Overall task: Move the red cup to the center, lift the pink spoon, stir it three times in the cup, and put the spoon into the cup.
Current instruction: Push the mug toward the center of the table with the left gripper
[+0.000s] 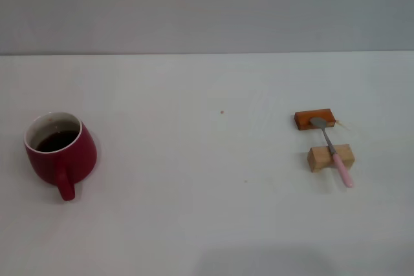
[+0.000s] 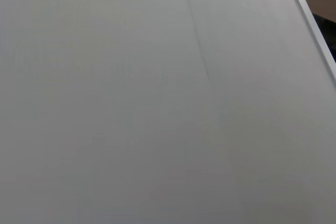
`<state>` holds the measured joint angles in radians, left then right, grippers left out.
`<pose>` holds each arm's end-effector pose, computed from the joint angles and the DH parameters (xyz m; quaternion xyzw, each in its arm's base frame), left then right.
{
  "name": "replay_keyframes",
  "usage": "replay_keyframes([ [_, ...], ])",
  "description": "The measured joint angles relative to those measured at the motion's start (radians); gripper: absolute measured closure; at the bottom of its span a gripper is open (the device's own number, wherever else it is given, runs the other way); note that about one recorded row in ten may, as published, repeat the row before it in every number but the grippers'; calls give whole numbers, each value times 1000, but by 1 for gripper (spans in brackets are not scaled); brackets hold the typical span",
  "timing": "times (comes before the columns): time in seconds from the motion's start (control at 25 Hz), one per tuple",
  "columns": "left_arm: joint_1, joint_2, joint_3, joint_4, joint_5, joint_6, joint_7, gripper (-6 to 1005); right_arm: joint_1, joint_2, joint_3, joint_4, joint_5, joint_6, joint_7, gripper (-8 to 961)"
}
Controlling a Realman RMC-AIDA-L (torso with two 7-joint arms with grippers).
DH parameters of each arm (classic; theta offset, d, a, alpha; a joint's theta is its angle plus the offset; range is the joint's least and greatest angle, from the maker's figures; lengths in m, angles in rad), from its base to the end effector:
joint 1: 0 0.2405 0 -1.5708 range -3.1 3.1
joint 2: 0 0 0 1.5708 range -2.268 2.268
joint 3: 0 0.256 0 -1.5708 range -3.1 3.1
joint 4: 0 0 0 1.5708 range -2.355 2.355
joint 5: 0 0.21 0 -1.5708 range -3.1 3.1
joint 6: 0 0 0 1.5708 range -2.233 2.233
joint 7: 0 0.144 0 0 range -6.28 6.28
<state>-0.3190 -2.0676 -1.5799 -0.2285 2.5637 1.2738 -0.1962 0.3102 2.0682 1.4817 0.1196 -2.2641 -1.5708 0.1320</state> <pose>-0.3787 0.3028 0.0814 -0.4737 -0.2594 -0.3526 0.7642 0.3866 0.2560 0.1119 -0.3721 0.1775 0.3425 0.8442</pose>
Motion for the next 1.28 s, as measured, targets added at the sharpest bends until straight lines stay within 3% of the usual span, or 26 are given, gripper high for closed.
replay_keyframes([
  [0.52, -3, 0, 5, 13, 4, -6, 0, 476, 6, -2, 0, 0, 0, 1, 0, 287],
  [0.96, 9, -2, 53, 94, 6, -37, 52, 556, 16, -7, 0, 0, 0, 0, 0, 287],
  [1.08, 13, -2, 87, 114, 6, -62, 110, 786, 17, -9, 0, 0, 0, -1, 0, 287],
  [1.28, 16, 1, 160, 125, 6, -112, 270, 892, 17, -10, 0, 0, 0, -2, 0, 287],
])
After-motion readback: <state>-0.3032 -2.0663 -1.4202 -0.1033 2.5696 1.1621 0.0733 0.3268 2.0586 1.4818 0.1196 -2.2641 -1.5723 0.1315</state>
